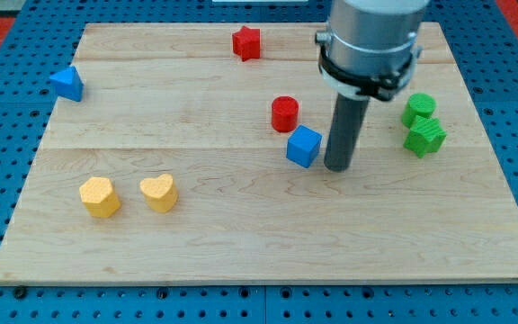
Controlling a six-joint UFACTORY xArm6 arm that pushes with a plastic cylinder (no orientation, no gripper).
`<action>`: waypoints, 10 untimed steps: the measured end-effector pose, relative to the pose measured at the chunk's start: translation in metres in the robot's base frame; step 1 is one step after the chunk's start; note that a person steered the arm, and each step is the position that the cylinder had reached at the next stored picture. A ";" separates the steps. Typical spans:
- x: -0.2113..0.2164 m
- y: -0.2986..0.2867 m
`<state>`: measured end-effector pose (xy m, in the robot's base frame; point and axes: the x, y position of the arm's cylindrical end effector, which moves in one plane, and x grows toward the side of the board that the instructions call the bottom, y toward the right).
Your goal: Place the blue blocks at the center left of the board
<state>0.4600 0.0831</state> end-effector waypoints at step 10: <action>-0.127 -0.221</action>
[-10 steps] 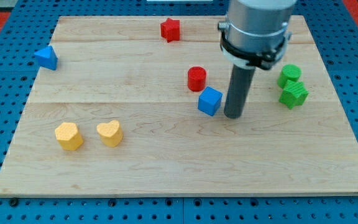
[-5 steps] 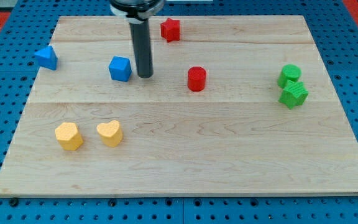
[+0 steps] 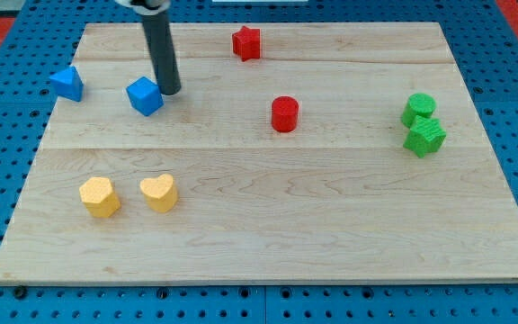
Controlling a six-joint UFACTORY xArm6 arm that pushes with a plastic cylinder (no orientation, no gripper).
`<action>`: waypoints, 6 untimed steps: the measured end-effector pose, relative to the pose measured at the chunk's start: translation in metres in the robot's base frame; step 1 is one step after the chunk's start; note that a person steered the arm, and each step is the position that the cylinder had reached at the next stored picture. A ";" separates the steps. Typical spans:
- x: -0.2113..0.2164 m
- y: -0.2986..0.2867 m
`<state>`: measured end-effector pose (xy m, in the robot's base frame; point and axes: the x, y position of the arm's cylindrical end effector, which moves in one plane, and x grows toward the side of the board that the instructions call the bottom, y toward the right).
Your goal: Place the blue blocks at the center left of the board
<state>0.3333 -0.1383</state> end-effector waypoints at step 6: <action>0.001 -0.057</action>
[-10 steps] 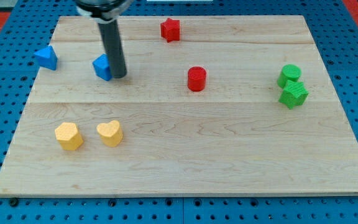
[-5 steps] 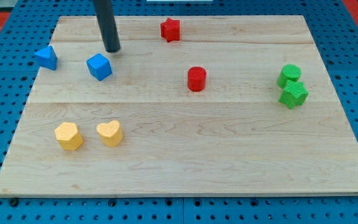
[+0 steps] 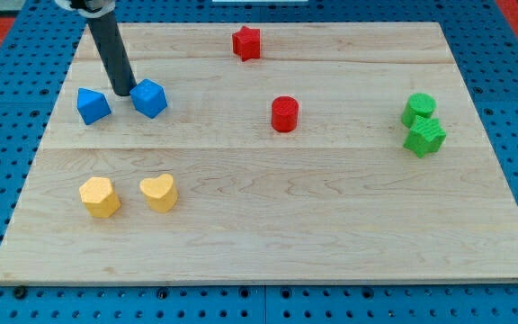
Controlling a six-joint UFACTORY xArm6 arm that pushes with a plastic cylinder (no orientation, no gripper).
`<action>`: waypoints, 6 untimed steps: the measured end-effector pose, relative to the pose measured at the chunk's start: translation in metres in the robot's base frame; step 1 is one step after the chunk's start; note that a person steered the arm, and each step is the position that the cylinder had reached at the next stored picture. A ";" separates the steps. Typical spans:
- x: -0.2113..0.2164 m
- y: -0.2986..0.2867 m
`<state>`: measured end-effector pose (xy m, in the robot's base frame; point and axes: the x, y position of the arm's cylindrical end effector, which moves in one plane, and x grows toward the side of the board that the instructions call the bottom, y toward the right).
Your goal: Place the blue blocks at the center left of the board
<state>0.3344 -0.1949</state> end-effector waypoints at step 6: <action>-0.002 0.025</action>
